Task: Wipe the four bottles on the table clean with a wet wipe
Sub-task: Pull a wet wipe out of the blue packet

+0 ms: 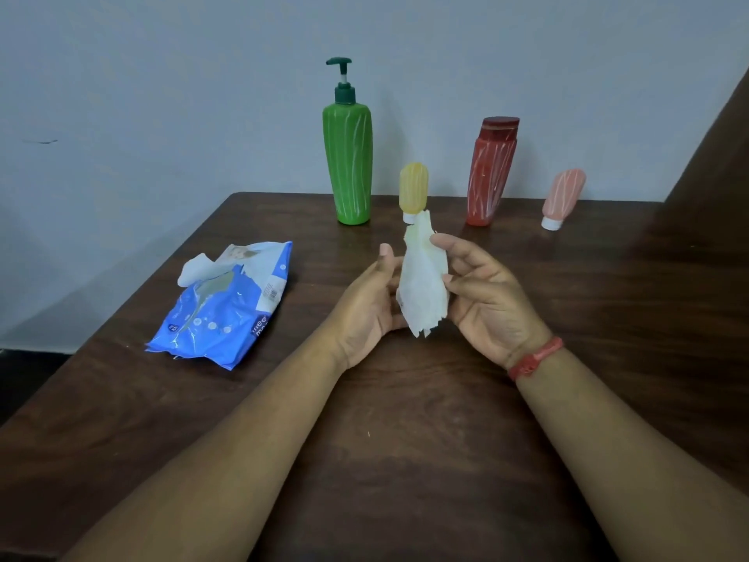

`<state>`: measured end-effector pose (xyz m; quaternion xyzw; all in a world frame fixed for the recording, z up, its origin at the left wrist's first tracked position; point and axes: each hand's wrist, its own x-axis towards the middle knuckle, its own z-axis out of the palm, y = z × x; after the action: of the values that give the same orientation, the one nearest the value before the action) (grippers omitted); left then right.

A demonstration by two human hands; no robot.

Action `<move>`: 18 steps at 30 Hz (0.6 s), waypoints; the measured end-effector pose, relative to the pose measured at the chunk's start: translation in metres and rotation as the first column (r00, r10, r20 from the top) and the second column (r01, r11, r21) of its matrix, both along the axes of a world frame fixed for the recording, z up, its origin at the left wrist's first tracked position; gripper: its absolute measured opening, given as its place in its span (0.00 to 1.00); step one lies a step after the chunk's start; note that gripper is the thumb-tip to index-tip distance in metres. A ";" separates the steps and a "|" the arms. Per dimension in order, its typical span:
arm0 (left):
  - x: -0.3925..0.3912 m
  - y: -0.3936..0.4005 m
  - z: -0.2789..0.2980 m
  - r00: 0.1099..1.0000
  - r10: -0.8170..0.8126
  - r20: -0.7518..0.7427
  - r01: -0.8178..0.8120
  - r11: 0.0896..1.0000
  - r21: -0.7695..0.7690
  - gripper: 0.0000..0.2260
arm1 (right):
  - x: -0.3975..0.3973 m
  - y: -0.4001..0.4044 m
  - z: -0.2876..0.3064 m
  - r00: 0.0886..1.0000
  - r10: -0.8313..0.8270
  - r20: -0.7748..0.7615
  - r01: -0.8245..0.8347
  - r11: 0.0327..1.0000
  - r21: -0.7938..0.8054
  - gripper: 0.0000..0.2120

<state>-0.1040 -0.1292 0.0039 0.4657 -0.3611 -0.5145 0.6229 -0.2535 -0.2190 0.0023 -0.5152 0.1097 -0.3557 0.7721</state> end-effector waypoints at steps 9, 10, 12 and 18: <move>0.015 -0.011 -0.004 0.940 0.337 -0.053 -0.340 0.938 -0.066 0.23 | 0.006 0.001 -0.004 0.989 -0.091 -0.115 0.080 0.992 -0.094 0.26; 0.015 -0.011 -0.005 0.939 0.340 -0.048 -0.343 0.936 -0.077 0.24 | 0.007 0.002 -0.004 0.987 -0.105 -0.119 0.095 0.992 -0.087 0.26; 0.016 -0.012 -0.005 0.941 0.336 -0.040 -0.338 0.936 -0.095 0.26 | 0.008 0.002 -0.003 0.984 -0.131 -0.117 0.125 0.990 -0.063 0.24; 0.010 -0.008 -0.003 0.961 0.265 0.084 -0.251 0.957 -0.147 0.30 | 0.008 -0.004 -0.002 0.977 -0.143 -0.155 0.164 0.978 0.126 0.27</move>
<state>-0.0938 -0.1370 0.0006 0.4915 -0.3626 -0.3787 0.6954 -0.2453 -0.2232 0.0003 -0.4749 0.2295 -0.3674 0.7660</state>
